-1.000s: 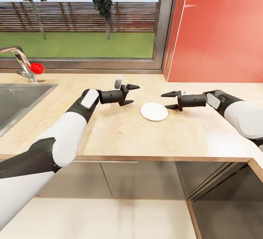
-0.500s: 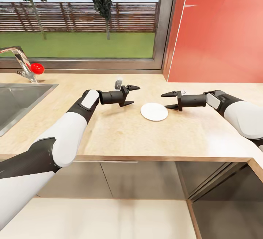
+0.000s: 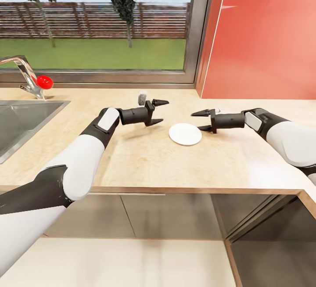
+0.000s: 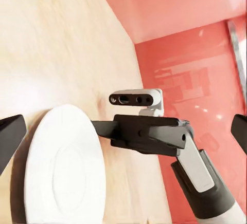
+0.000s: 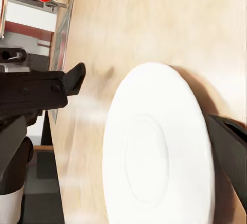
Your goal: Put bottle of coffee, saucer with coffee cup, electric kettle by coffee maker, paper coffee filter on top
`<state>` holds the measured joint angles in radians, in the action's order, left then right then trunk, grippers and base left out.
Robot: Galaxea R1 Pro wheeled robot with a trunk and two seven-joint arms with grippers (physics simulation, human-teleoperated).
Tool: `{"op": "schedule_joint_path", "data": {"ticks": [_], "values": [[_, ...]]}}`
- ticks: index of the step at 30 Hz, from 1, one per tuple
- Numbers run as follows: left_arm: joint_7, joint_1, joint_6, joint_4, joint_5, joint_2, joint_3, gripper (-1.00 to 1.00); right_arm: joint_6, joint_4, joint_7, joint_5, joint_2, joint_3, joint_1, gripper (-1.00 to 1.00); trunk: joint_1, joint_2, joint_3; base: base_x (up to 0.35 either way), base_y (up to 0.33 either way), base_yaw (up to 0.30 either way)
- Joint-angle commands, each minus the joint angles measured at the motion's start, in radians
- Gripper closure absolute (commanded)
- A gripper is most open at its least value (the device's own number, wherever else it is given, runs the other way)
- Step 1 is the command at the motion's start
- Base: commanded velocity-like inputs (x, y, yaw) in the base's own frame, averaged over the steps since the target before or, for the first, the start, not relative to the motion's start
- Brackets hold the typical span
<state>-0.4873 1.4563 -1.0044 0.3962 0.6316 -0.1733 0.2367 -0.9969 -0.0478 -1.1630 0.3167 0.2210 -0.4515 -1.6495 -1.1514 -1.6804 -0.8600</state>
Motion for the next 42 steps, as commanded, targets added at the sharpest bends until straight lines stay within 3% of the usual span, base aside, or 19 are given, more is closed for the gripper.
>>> {"op": "schedule_joint_path", "data": {"ticks": [1,8,27,42], "values": [[-0.016,0.001,-0.005,-0.001,-0.01,-0.001,0.008,-1.0,0.0,-0.003,-0.003,0.02,0.0,0.011,-0.001,-1.0,0.0,0.0,-0.001,0.0,0.0,0.0],[-0.054,0.001,-0.006,-0.035,-0.01,-0.001,0.005,-1.0,0.0,-0.003,-0.003,-0.013,-0.01,0.012,0.0,-1.0,0.0,0.0,-0.001,0.0,0.0,0.0],[-0.057,0.001,-0.006,-0.116,-0.011,-0.001,0.004,-1.0,0.0,-0.001,-0.003,-0.018,-0.015,0.012,0.0,-1.0,0.0,0.0,-0.001,0.0,0.0,0.0],[-0.057,0.001,-0.006,-0.126,-0.012,-0.001,0.004,-1.0,0.001,-0.001,-0.003,-0.018,-0.017,0.012,0.003,-1.0,0.0,0.0,-0.001,0.0,0.0,0.0]]}}
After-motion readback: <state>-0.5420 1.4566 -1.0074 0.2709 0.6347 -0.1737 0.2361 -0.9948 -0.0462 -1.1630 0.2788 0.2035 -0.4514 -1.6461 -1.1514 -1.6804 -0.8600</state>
